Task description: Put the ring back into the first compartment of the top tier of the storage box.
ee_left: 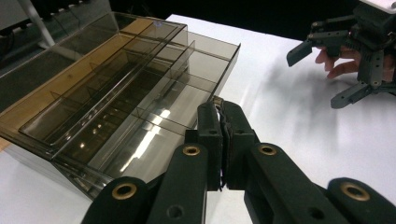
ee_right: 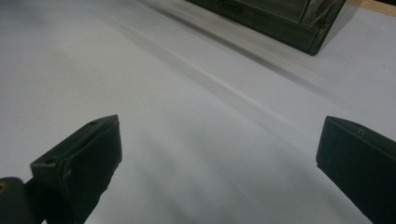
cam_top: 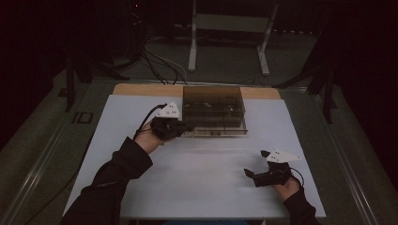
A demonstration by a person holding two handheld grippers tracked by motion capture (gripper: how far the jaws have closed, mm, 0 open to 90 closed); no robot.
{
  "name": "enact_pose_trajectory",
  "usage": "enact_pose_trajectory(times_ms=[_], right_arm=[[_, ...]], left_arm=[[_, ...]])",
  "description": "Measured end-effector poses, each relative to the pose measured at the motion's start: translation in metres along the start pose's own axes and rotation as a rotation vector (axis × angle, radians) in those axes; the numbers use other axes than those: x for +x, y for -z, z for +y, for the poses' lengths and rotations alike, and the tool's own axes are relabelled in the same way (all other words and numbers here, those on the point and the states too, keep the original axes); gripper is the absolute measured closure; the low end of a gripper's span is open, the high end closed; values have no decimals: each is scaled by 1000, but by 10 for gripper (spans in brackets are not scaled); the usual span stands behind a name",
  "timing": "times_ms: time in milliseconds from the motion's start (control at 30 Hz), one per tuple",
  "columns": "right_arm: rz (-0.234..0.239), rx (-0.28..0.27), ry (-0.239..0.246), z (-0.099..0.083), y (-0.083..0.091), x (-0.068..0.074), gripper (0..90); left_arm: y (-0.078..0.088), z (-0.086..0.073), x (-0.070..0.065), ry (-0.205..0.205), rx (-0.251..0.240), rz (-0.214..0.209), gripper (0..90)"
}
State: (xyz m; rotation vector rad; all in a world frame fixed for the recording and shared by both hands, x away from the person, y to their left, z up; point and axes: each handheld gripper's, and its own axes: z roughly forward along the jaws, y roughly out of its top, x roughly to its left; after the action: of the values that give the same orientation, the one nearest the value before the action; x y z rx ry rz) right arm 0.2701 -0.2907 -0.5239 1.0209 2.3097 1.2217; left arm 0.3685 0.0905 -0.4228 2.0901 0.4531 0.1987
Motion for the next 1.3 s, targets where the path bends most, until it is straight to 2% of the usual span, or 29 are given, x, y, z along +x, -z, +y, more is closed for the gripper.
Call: enact_pose_trajectory(times_ms=[400, 600, 1300], right_arm=[[2, 2, 1, 0, 0, 0, 4], [2, 1, 2, 0, 0, 0, 5], [2, -1, 3, 0, 0, 0, 4]], left_arm=[[0, 6, 7, -1, -18, 23, 900], [-3, 11, 9, -9, -9, 32, 900], [-14, 13, 24, 37, -29, 75, 900]])
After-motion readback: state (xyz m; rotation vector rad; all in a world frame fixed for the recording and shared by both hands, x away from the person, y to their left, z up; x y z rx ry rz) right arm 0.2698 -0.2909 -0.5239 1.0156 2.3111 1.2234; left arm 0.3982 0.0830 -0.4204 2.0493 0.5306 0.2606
